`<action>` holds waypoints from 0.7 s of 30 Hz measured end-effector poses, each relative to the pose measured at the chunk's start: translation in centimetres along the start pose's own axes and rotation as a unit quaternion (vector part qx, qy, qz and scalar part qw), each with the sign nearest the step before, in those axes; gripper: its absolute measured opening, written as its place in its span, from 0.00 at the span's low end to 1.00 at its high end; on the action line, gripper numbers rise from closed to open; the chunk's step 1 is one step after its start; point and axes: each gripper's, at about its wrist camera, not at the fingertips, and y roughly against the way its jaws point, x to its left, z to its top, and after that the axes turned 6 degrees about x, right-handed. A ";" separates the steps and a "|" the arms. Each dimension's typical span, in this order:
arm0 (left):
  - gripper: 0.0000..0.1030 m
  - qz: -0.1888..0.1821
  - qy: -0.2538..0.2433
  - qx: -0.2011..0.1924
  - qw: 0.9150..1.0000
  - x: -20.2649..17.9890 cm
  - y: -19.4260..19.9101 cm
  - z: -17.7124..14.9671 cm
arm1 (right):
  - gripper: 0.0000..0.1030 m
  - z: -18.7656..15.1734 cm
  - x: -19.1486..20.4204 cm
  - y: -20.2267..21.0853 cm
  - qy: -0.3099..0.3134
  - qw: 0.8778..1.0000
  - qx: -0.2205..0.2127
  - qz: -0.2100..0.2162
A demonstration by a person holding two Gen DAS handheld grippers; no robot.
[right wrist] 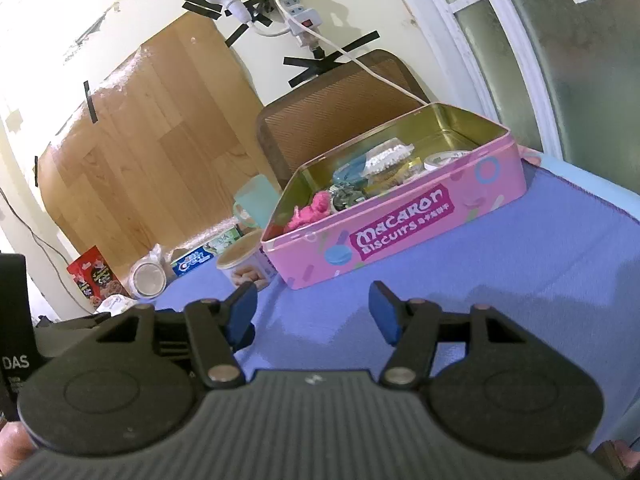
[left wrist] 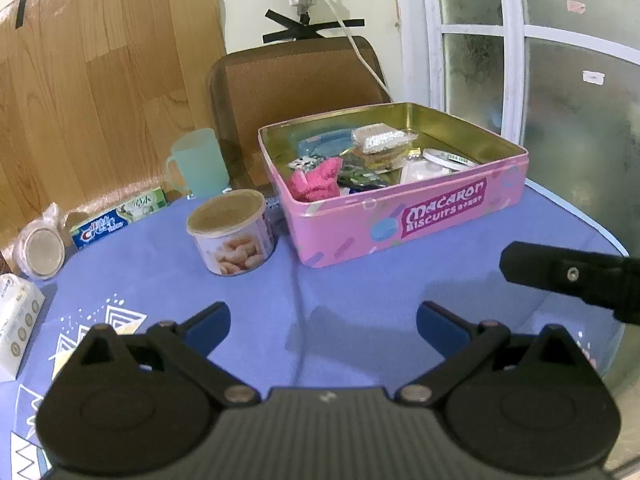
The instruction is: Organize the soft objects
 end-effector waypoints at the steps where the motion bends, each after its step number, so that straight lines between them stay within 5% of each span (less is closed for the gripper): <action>1: 1.00 0.000 0.001 0.001 1.000 0.0 -0.1 0.0 | 0.63 0.0 -0.1 0.0 -0.002 1.000 0.001 0.000; 21: 1.00 0.036 0.021 -0.013 0.999 1.2 -0.5 -0.3 | 0.63 -0.2 -0.4 -0.7 -0.014 1.000 0.014 0.000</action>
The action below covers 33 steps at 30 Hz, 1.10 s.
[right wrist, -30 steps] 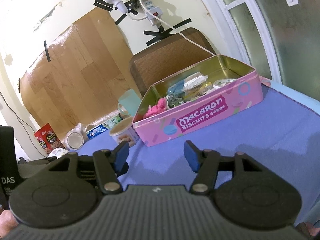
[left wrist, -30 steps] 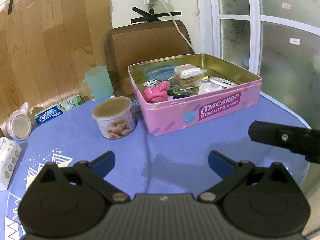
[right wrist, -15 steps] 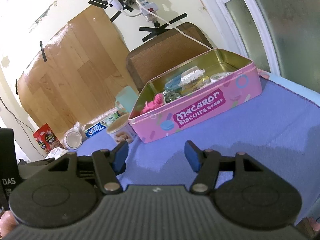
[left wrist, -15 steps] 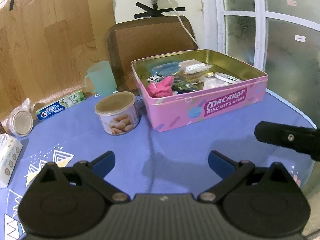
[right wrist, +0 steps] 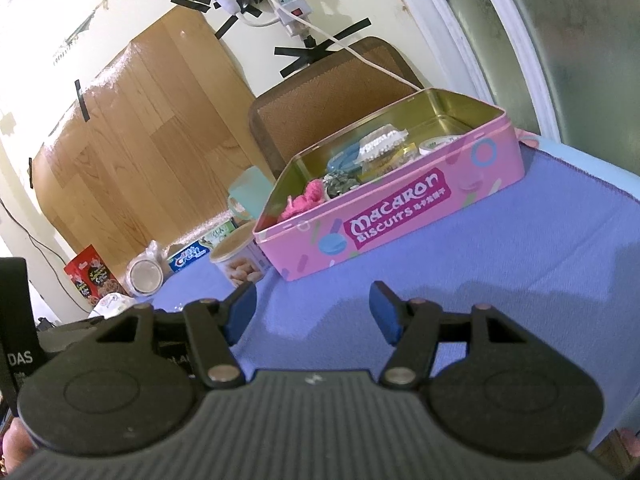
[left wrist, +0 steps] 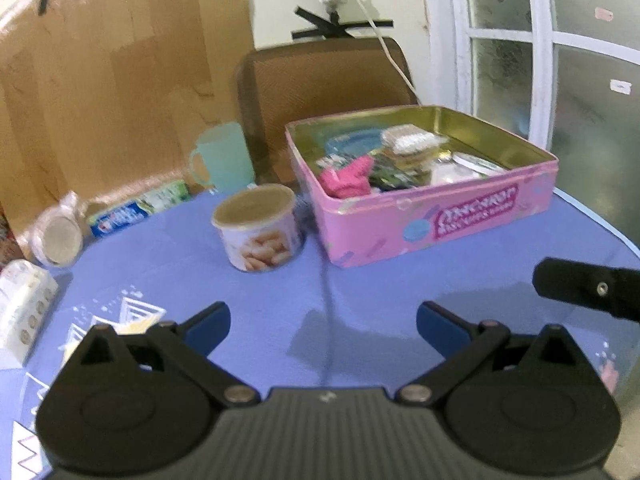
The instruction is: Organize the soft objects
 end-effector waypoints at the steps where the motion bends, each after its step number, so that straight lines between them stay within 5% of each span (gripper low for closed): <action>1: 1.00 0.009 -0.003 -0.006 1.000 -0.1 0.1 0.0 | 0.63 0.0 0.0 0.0 0.000 1.000 0.001 0.000; 19: 1.00 0.025 -0.007 0.010 1.000 0.4 -0.7 -0.4 | 0.65 -0.2 0.0 -0.4 -0.001 1.000 0.008 0.002; 33: 1.00 0.004 -0.002 0.067 0.998 0.5 -2.7 -1.8 | 0.68 -0.3 -0.5 -1.1 -0.008 1.000 0.017 0.001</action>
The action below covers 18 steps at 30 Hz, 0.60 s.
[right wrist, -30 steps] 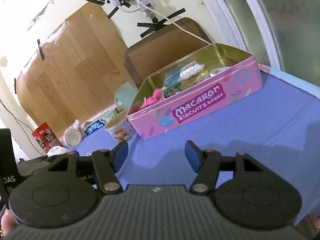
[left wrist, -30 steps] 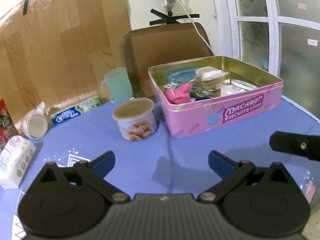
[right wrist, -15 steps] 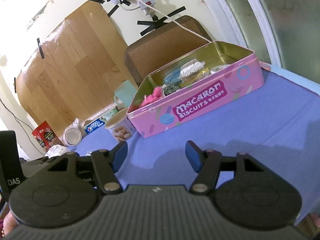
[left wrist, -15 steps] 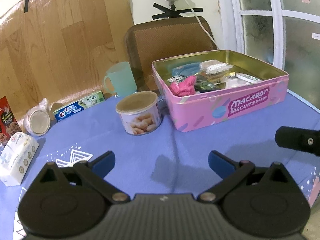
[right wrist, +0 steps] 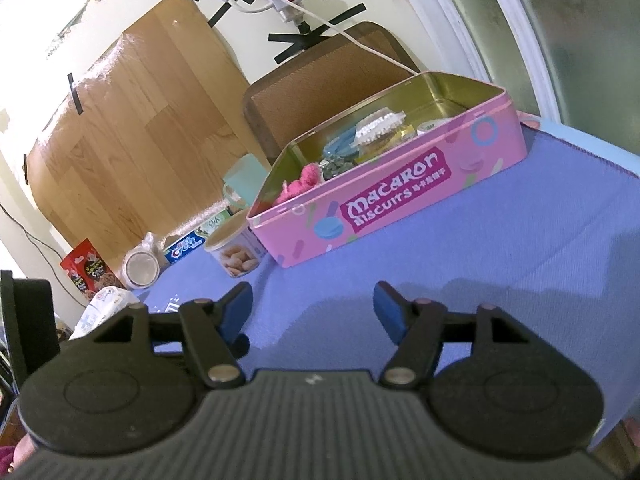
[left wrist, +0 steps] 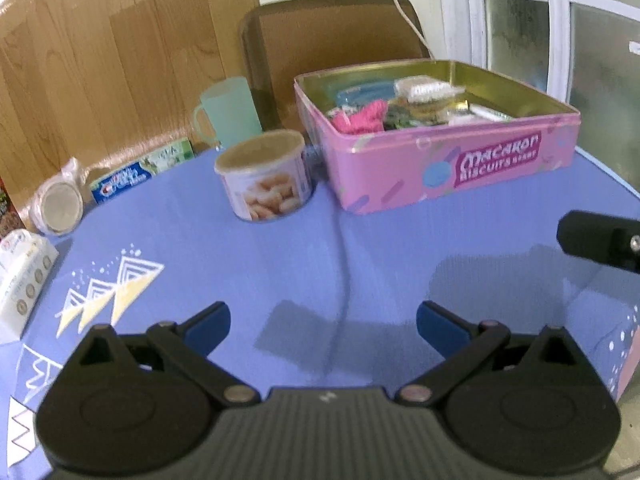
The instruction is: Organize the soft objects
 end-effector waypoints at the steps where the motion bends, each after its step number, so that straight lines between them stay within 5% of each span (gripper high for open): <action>1: 1.00 -0.001 0.000 0.004 1.000 0.0 -0.1 -0.1 | 0.68 0.0 0.0 0.0 -0.002 1.000 0.001 0.001; 18: 1.00 -0.009 0.015 0.037 0.999 0.6 -1.3 -0.4 | 0.71 -0.2 -0.3 -0.5 -0.013 1.000 0.012 0.003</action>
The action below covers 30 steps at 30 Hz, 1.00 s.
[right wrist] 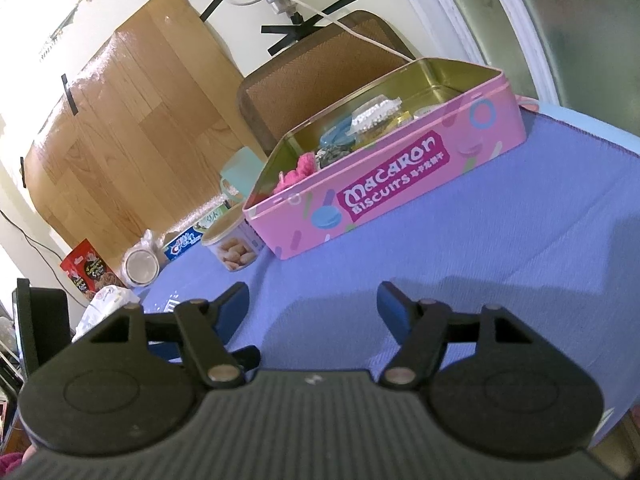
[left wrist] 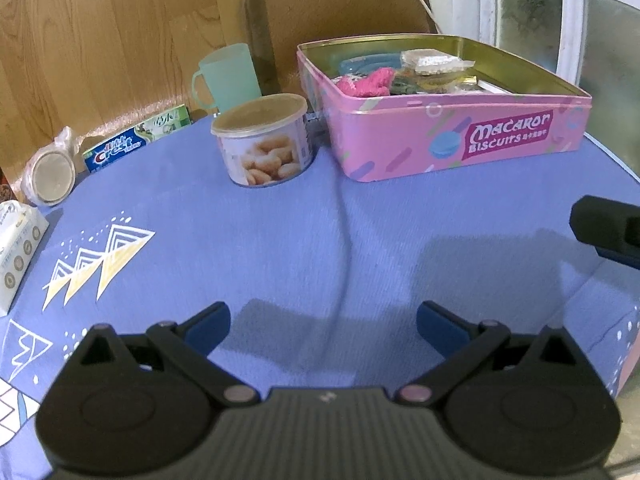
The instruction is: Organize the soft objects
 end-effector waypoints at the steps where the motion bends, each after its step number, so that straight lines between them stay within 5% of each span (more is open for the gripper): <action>1: 1.00 0.000 0.000 0.001 1.000 0.0 0.0 0.0 | 0.71 0.0 0.0 0.0 0.000 1.000 0.000 0.000; 30: 1.00 -0.003 0.000 0.005 1.000 0.0 -0.2 -0.1 | 0.71 -0.2 -0.1 -0.2 -0.003 1.000 0.002 0.000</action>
